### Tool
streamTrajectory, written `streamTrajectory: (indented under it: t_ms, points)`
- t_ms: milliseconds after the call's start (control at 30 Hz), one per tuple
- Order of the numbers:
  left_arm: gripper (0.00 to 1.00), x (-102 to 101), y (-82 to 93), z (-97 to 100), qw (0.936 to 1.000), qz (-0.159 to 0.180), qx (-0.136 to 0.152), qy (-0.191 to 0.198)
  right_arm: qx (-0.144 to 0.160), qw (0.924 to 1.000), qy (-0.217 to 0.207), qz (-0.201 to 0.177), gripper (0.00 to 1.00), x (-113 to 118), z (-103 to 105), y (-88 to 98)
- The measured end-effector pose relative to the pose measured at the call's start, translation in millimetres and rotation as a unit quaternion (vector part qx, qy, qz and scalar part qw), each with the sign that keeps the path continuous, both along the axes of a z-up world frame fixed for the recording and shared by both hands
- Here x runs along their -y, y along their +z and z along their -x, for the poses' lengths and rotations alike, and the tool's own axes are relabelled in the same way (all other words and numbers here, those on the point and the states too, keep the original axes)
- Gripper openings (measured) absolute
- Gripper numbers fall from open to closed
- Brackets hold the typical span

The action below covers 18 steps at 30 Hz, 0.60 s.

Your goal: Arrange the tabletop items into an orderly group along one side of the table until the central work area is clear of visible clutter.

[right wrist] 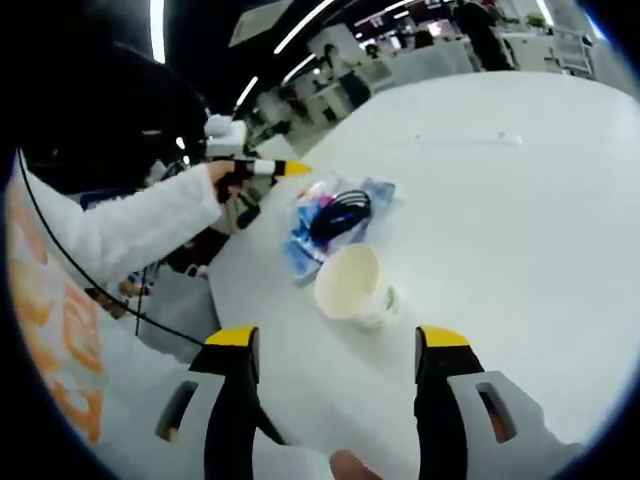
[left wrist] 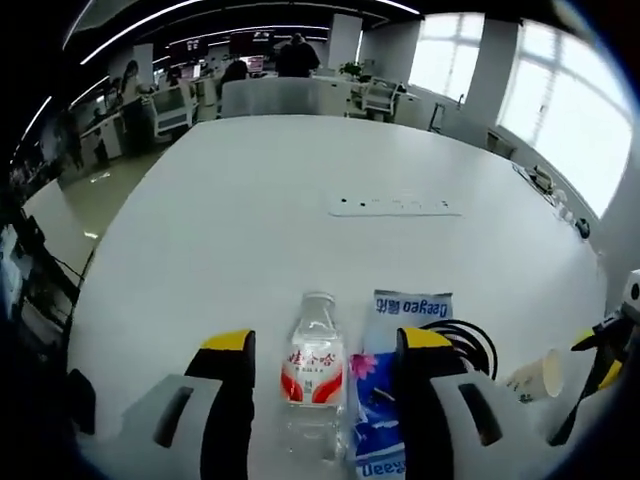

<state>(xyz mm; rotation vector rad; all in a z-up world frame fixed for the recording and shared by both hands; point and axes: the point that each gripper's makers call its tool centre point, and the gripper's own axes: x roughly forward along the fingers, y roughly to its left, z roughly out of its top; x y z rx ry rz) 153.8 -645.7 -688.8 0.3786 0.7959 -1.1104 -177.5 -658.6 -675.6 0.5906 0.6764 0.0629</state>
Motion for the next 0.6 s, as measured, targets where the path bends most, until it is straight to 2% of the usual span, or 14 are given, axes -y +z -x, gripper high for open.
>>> streamTrajectory:
  t_ms: [100,167,233,367,500,600]
  points:
    - [0.52,11,-4.8,-4.7,1.0,-0.003,-0.006,-0.004,-0.005,1.0,0.0,-0.002,0.61,0,1,-2.9]
    - [0.47,18,-7.4,-6.9,0.9995,0.006,-0.029,0.007,-0.007,1.0,-0.002,-0.006,0.61,1,2,-4.8]
    - [0.46,22,-9.5,-12.4,0.9993,0.009,-0.033,0.015,-0.008,0.9999,-0.006,-0.011,0.61,1,2,-5.7]
    - [0.45,25,-20.4,-20.0,0.9995,-0.014,-0.025,0.01,-0.012,0.9997,-0.011,-0.018,0.6,3,1,-7.7]
    - [0.42,28,-35.3,-20.1,0.9986,-0.039,-0.037,0.002,-0.014,0.9994,-0.019,-0.026,0.6,7,-1,-10.2]
    - [0.39,31,-43.6,-21.5,0.9977,-0.043,-0.05,0.01,-0.015,0.999,-0.025,-0.035,0.6,10,-5,-11.8]
